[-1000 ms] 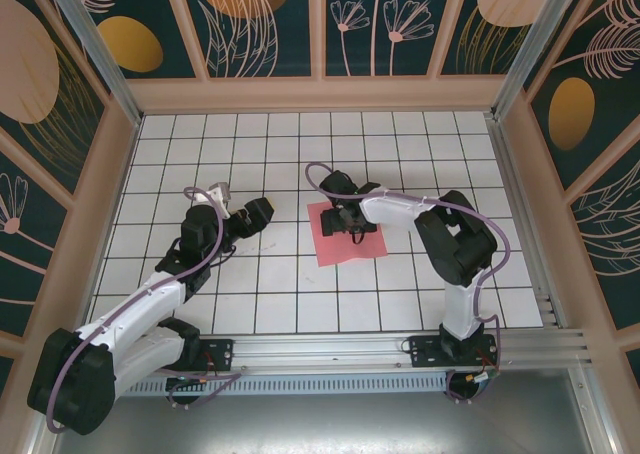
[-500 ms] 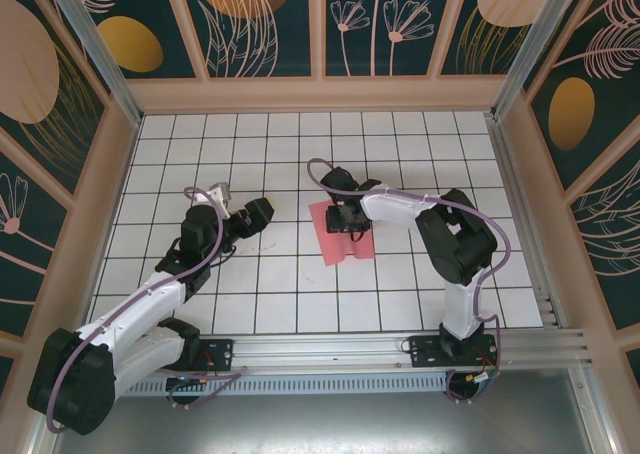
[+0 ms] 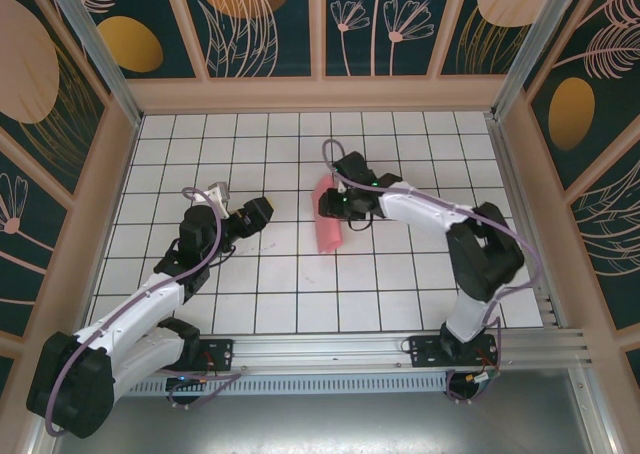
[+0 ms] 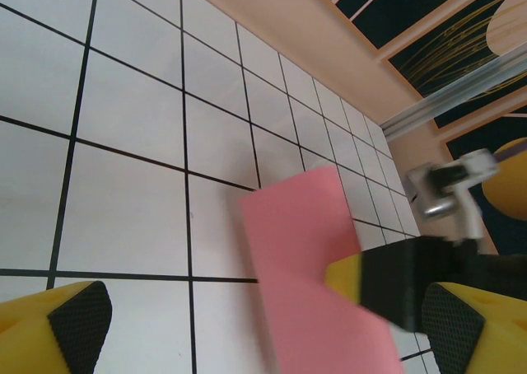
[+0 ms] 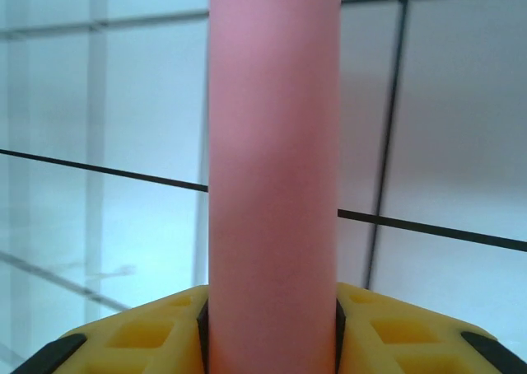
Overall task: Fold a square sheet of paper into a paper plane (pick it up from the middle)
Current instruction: Fold the square sheet of paper in half at the center of the table.
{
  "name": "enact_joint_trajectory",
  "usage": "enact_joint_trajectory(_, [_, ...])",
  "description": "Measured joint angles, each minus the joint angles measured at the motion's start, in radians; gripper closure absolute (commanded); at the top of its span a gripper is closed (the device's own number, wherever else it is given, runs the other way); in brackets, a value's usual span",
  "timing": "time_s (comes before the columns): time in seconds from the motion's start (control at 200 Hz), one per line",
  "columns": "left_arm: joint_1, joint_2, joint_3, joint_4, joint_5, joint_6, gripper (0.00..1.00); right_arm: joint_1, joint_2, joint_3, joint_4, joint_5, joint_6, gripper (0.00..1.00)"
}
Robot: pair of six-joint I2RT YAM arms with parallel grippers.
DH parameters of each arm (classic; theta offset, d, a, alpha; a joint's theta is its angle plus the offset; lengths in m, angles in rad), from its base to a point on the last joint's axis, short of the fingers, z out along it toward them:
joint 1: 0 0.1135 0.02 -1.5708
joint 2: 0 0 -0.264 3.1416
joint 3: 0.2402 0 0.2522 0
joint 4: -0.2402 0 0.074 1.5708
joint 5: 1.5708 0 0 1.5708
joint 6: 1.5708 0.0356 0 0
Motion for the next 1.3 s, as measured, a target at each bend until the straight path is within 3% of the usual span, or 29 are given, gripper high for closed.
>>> enact_joint_trajectory(0.195, [0.0,0.0,0.0,0.0,0.005,-0.003,0.01,-0.068,-0.108,-0.155,0.273,-0.177,0.148,0.6])
enact_joint_trajectory(0.515, [0.0,0.083,0.003,0.019,0.076,-0.032,0.01,-0.076,-0.039,-0.342,0.493,-0.233,0.317,0.58])
enact_joint_trajectory(0.756, [-0.001,0.164,0.026,0.03,0.144,-0.056,0.01,-0.087,-0.018,-0.411,0.513,-0.217,0.336,0.52])
enact_joint_trajectory(0.816, [-0.003,0.184,0.035,0.031,0.159,-0.06,0.01,-0.088,-0.019,-0.423,0.513,-0.208,0.333,0.46])
enact_joint_trajectory(0.971, [-0.018,0.23,0.059,0.031,0.183,-0.064,0.01,-0.09,-0.02,-0.444,0.483,-0.191,0.32,0.44])
enact_joint_trajectory(1.036, [-0.026,0.246,0.069,0.032,0.189,-0.065,0.01,-0.09,-0.029,-0.444,0.466,-0.187,0.306,0.44])
enact_joint_trajectory(1.186, [-0.046,0.28,0.084,0.04,0.205,-0.068,0.01,-0.093,-0.066,-0.444,0.43,-0.184,0.27,0.55])
enact_joint_trajectory(1.301, [-0.05,0.288,0.084,0.041,0.206,-0.068,0.01,-0.094,-0.07,-0.448,0.454,-0.204,0.278,0.55])
